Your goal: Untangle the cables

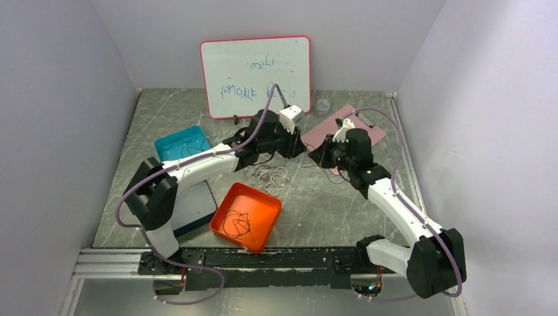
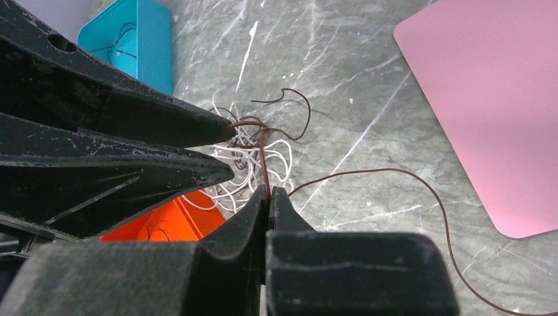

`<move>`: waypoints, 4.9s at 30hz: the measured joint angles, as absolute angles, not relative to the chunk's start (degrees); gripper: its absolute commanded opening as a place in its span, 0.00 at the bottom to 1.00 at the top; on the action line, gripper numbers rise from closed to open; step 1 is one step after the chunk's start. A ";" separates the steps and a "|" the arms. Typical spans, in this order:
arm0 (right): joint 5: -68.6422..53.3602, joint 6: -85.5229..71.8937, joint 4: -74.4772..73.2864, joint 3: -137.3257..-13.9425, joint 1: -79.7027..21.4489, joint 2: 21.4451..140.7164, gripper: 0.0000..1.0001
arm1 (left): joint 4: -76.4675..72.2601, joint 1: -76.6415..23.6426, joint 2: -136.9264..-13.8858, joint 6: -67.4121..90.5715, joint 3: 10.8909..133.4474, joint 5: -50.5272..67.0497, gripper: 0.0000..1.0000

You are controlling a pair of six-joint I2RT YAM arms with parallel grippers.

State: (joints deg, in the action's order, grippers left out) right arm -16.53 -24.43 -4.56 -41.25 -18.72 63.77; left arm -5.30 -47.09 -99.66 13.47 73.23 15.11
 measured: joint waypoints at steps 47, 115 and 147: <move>-17.19 -24.86 -4.14 -41.25 -18.72 63.20 0.00 | -6.04 -47.24 -99.55 13.28 73.21 11.86 0.07; -15.44 -25.08 9.72 -35.46 -22.35 63.51 0.00 | -14.63 -46.94 -77.32 16.75 59.55 8.60 0.07; 1.96 -18.17 -6.28 -39.18 -22.02 55.05 0.00 | 3.81 -43.81 -75.92 13.47 61.41 -3.70 0.53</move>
